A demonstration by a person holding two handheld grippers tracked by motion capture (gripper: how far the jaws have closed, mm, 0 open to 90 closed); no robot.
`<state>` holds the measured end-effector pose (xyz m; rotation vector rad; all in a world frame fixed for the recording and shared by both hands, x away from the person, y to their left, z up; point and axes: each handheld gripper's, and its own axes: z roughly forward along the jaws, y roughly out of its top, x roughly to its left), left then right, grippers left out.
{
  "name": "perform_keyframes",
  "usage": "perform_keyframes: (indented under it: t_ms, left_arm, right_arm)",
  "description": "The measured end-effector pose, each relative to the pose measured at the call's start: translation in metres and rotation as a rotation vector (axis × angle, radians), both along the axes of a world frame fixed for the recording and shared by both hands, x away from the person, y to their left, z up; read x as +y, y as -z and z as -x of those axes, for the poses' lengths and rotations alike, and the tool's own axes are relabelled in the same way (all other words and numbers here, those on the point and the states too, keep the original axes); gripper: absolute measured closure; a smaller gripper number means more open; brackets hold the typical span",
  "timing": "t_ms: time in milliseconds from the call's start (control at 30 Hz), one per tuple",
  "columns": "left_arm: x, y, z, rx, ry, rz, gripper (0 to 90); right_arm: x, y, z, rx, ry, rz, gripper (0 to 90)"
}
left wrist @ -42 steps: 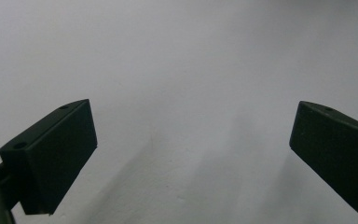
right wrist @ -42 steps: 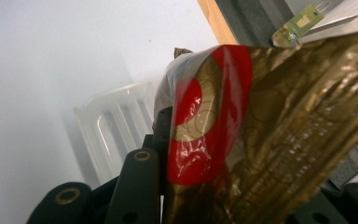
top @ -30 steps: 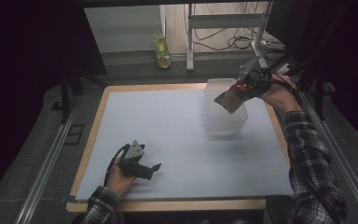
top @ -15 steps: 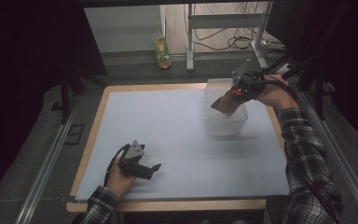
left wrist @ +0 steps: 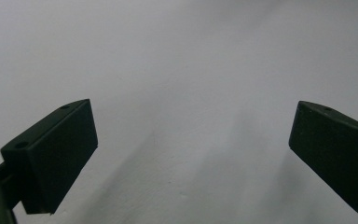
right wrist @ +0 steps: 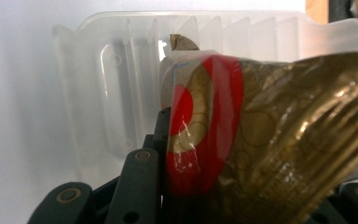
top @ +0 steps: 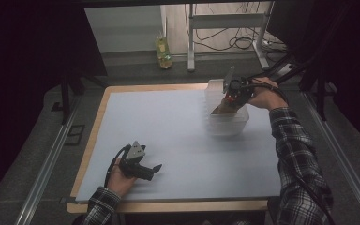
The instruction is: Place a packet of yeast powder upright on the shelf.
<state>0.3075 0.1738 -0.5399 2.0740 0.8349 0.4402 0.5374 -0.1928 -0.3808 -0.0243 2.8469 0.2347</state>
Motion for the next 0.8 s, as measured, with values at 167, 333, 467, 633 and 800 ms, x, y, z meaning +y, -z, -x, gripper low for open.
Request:
perform_keyframes:
  t_ms: [167, 333, 467, 633, 800]
  left_arm:
    - [0.0, 0.0, 0.0, -0.002, 0.0, -0.003, 1.2]
    - [0.0, 0.0, 0.0, -0.003, 0.0, -0.003, 1.2]
    - [0.0, 0.0, 0.0, -0.004, -0.001, -0.004, 1.2]
    - [0.0, 0.0, 0.0, -0.004, -0.001, -0.005, 1.2]
    - [0.0, -0.001, 0.001, -0.008, -0.008, 0.005, 1.2]
  right_arm:
    - [0.006, 0.007, -0.002, 0.006, 0.018, -0.086, 68.2]
    - [0.004, 0.006, -0.001, 0.029, 0.069, -0.149, 61.3]
    - [0.002, 0.002, 0.002, 0.03, 0.103, -0.19, 53.6]
    - [0.002, -0.001, 0.005, 0.025, 0.133, -0.238, 43.1]
    - [-0.001, -0.003, 0.005, 0.022, 0.168, -0.278, 35.1]
